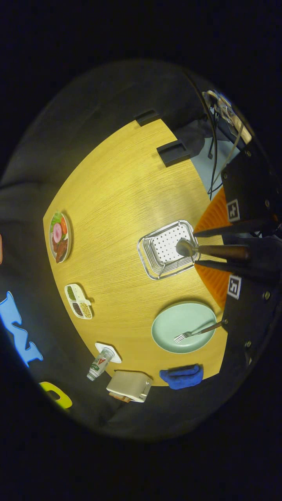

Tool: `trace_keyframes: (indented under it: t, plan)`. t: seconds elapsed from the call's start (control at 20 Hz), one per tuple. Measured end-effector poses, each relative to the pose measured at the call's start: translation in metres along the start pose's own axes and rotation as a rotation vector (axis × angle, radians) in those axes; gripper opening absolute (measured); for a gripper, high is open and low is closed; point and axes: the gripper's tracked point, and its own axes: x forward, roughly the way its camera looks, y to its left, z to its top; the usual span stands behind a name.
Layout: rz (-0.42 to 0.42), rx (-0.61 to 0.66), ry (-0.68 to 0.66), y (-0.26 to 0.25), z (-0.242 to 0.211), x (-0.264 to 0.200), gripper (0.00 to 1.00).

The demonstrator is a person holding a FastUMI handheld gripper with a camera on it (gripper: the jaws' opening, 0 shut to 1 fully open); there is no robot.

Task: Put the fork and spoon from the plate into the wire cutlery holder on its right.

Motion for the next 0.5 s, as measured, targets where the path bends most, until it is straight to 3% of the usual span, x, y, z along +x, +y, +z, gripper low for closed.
trace_keyframes:
  t: [0.1,0.5]
  plan:
    - [-0.01,0.006,-0.009,-0.002,-0.001,-0.001,0.72]
    - [-0.023,-0.004,-0.098,0.001,0.02,-0.012,0.72]
